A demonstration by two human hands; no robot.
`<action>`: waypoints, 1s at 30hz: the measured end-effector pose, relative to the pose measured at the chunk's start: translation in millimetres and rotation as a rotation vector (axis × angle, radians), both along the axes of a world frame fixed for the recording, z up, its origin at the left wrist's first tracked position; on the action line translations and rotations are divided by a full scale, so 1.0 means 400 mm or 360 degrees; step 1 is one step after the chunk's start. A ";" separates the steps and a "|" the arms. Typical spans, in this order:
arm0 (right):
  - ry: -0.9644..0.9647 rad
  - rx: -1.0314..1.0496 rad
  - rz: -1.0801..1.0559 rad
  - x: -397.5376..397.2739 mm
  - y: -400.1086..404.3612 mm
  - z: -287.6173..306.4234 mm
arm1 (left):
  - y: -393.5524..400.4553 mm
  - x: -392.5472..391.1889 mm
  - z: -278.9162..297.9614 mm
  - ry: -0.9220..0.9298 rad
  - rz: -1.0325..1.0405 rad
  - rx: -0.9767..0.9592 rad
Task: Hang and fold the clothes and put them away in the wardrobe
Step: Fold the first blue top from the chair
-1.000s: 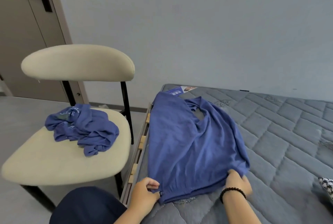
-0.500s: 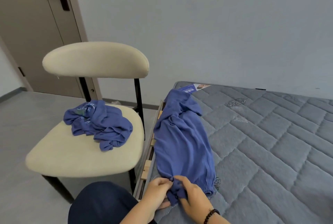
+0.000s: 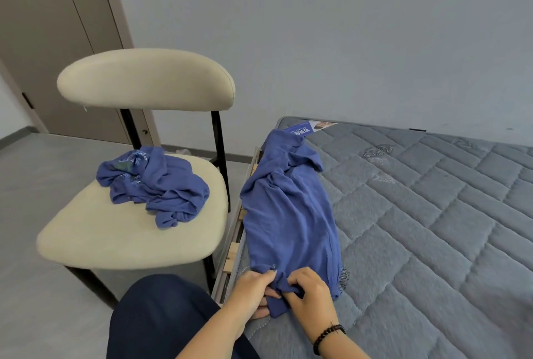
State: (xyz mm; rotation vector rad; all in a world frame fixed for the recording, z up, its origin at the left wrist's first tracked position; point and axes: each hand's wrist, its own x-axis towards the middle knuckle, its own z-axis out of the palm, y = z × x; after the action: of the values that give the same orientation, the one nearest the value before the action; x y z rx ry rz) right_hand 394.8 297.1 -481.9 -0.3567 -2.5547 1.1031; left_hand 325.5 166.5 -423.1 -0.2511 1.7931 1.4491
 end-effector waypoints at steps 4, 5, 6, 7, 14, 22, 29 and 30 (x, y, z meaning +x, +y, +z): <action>0.0048 0.0018 0.0121 -0.004 -0.038 -0.002 | -0.005 0.006 -0.007 0.0073 0.0029 -0.0004; 0.0071 0.0071 0.0139 0.000 -0.035 0.004 | -0.006 0.005 -0.012 0.0095 0.0043 -0.0023; 0.0091 0.0131 0.0138 0.005 -0.027 0.008 | -0.006 0.004 -0.015 0.0127 0.0048 -0.0051; 0.0097 0.0192 0.0115 0.011 -0.013 0.011 | -0.006 0.004 -0.017 0.0168 0.0054 -0.0074; -0.0158 0.0146 -0.0083 0.025 0.106 0.031 | -0.008 0.015 0.020 0.0580 0.0123 0.0074; -0.0127 -0.0251 0.0047 0.009 0.165 0.134 | -0.006 0.013 0.031 0.0943 -0.0009 0.0212; 0.0034 0.0321 0.0437 -0.012 0.200 0.234 | -0.009 -0.009 0.048 0.1407 -0.0658 -0.0203; 0.0005 0.0377 0.0517 -0.020 0.205 0.255 | -0.009 -0.017 0.058 0.1496 -0.0686 -0.0227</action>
State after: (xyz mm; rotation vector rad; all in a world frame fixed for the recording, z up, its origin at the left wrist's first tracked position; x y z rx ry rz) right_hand 387.0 379.0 -379.8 0.1238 -2.7662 0.8821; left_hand 318.6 163.0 -400.0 0.8377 2.4657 1.1863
